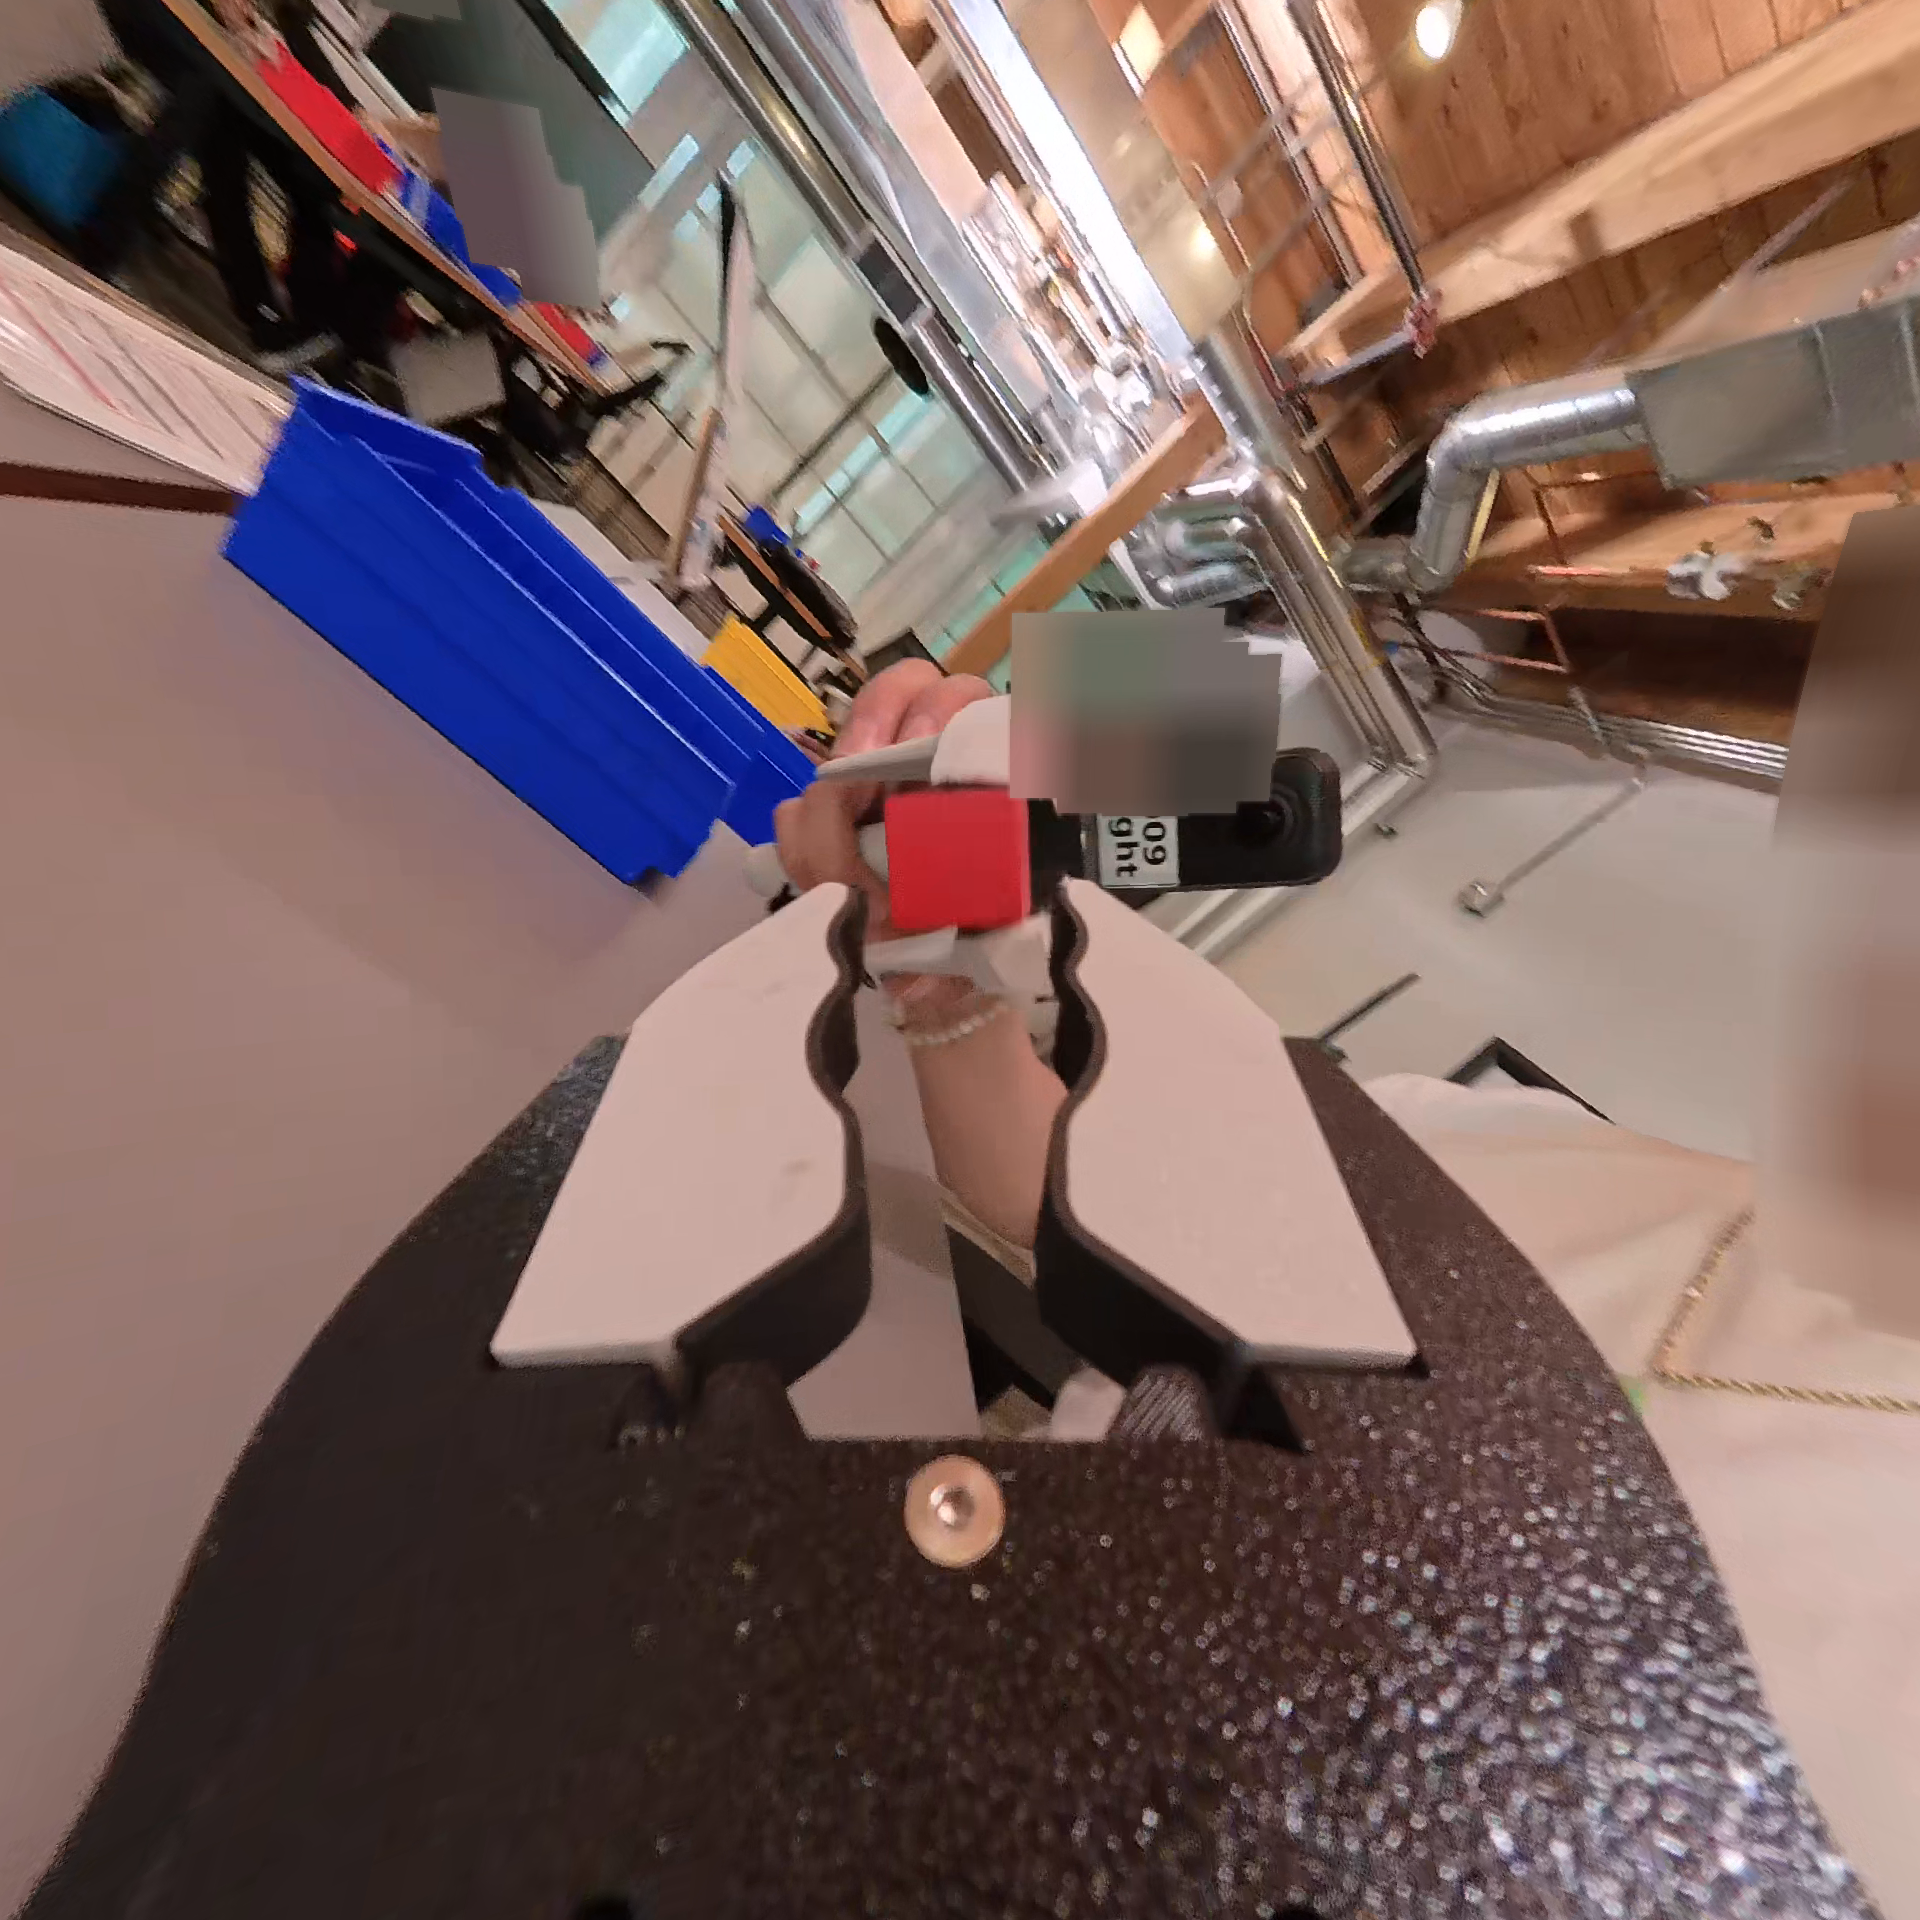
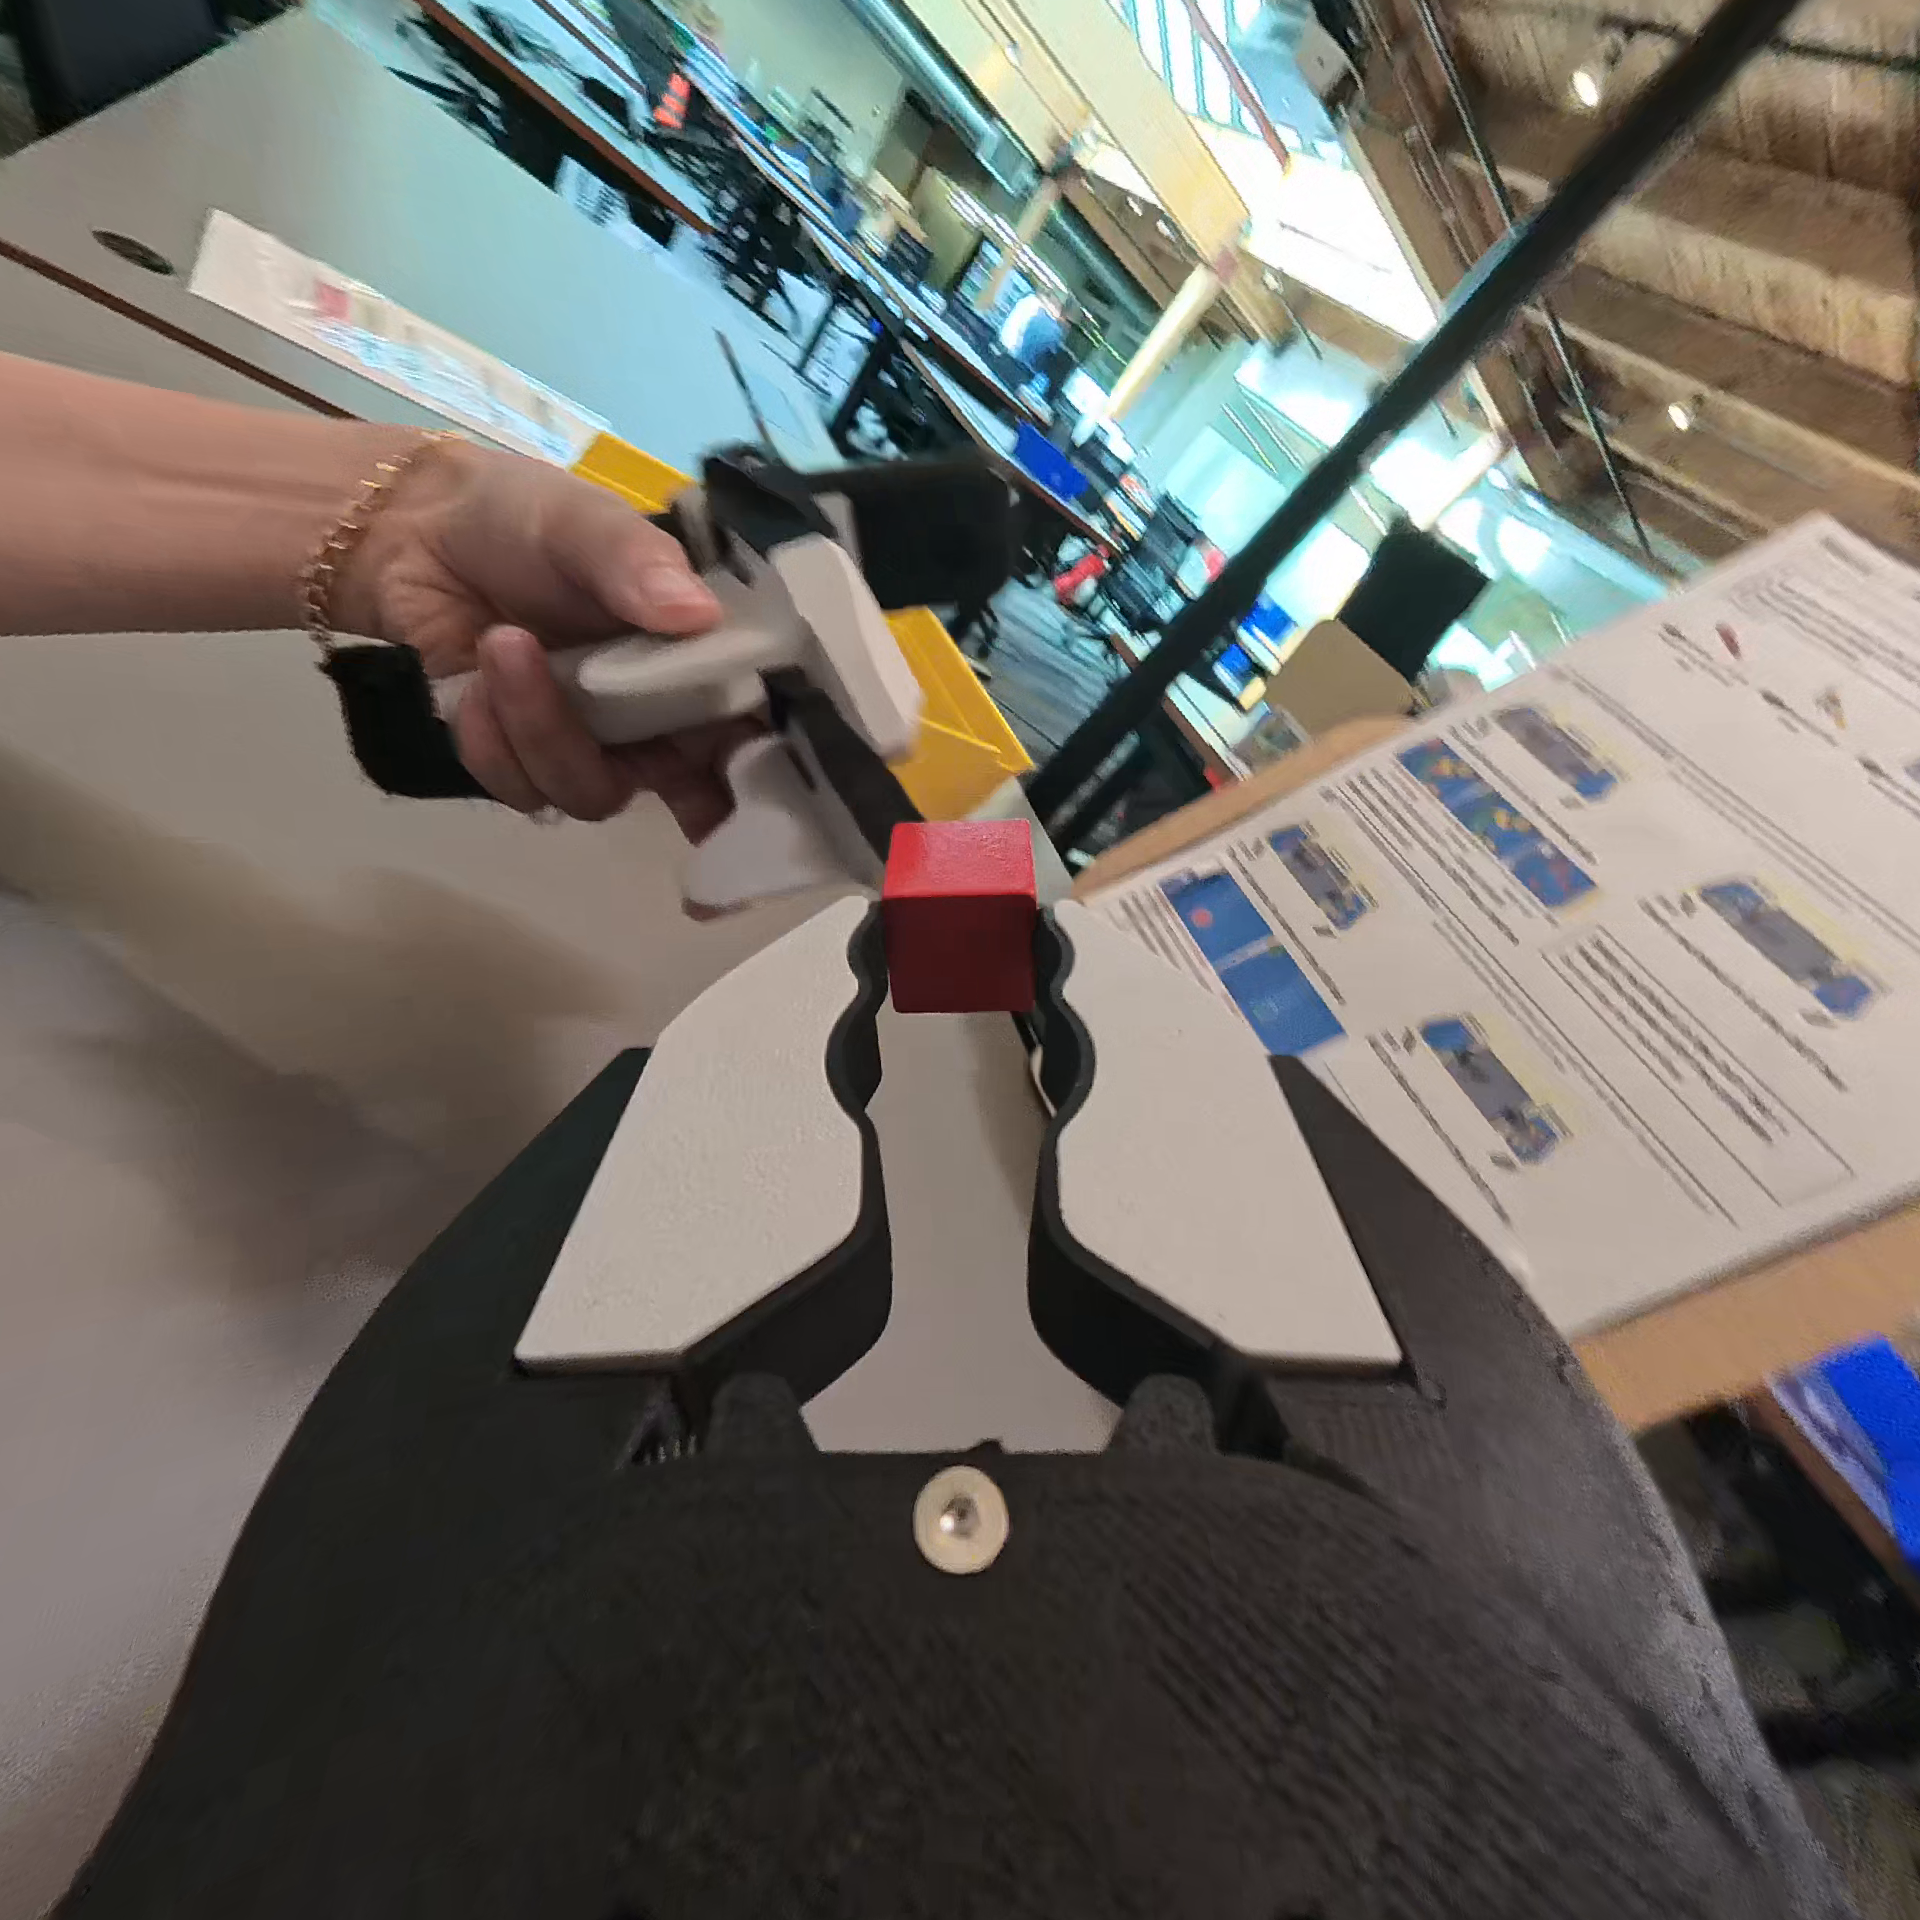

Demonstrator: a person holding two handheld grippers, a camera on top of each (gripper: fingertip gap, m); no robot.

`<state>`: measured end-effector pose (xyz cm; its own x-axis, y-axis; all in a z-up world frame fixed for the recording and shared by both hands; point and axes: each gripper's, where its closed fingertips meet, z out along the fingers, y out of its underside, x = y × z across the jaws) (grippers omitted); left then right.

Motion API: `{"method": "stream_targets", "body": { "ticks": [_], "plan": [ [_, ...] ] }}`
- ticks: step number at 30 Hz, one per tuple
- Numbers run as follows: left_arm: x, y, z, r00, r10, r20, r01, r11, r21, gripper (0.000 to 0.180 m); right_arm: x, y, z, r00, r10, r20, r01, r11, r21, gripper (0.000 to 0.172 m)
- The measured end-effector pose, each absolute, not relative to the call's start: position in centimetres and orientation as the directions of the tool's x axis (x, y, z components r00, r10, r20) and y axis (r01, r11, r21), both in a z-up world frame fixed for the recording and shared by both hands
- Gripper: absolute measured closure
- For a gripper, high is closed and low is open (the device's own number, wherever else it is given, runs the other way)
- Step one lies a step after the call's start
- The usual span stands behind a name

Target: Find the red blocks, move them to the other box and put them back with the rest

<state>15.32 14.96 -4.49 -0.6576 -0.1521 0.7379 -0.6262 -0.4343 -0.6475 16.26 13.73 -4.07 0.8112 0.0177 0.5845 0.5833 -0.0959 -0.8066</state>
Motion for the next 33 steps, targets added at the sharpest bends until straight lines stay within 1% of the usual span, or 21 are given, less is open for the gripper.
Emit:
{"method": "stream_targets", "body": {
  "ticks": [1,3,4,6,7,10,13,17,20,24,28,30,33],
  "plan": [
    [15.6,15.5,-4.7,-0.651,-0.193,0.734,-0.61,-0.444,-0.657,0.143,17.5,12.7,-3.7,0.826,-0.017,0.564,0.557,-0.131,-0.82,0.144],
    [16.1,16.7,-5.7,-0.618,-0.327,0.715,-0.574,-0.433,-0.694,0.141,20.9,9.8,-3.4,0.85,-0.087,0.52,0.487,-0.247,-0.838,0.144],
    [16.3,17.5,-6.5,-0.591,-0.404,0.698,-0.559,-0.418,-0.716,0.141,23.1,7.8,-3.0,0.846,-0.155,0.511,0.449,-0.311,-0.838,0.144],
    [16.5,18.9,-8.0,-0.536,-0.544,0.646,-0.534,-0.374,-0.758,0.142,28.1,2.6,-2.9,0.829,-0.313,0.463,0.296,-0.458,-0.838,0.144],
    [16.5,19.5,-8.6,-0.509,-0.602,0.615,-0.521,-0.353,-0.777,0.142,30.6,-0.3,-2.7,0.804,-0.405,0.436,0.205,-0.499,-0.842,0.144],
    [15.9,20.5,-9.7,-0.466,-0.698,0.544,-0.5,-0.299,-0.812,0.145,37.1,-9.6,-4.0,0.699,-0.585,0.411,-0.062,-0.623,-0.78,0.144],
    [15.2,20.2,-10.6,-0.456,-0.732,0.505,-0.506,-0.254,-0.825,0.144,41.9,-16.6,-7.1,0.633,-0.69,0.35,-0.319,-0.645,-0.695,0.143],
    [14.7,19.6,-12.3,-0.439,-0.783,0.441,-0.534,-0.167,-0.829,0.142,45.5,-20.1,-12.0,0.603,-0.767,0.22,-0.526,-0.589,-0.613,0.143],
    [14.1,19.2,-12.8,-0.435,-0.789,0.433,-0.545,-0.153,-0.825,0.142,46.7,-20.7,-14.9,0.601,-0.778,0.183,-0.593,-0.587,-0.551,0.143],
    [13.4,20.0,-13.6,-0.402,-0.806,0.435,-0.566,-0.154,-0.81,0.142,47.3,-20.4,-17.3,0.624,-0.762,0.175,-0.623,-0.62,-0.478,0.143],
    [12.5,21.6,-13.6,-0.362,-0.825,0.433,-0.56,-0.178,-0.809,0.142,48.1,-20.6,-18.1,0.61,-0.764,0.209,-0.63,-0.628,-0.457,0.142],
    [12.1,22.6,-13.3,-0.347,-0.835,0.427,-0.547,-0.19,-0.815,0.142,48.5,-20.7,-17.9,0.595,-0.771,0.226,-0.624,-0.621,-0.474,0.116],
    [11.2,24.9,-12.4,-0.317,-0.857,0.407,-0.518,-0.203,-0.831,0.141,48.5,-20.8,-16.9,0.577,-0.787,0.218,-0.619,-0.596,-0.511,0.094]
  ]
}}
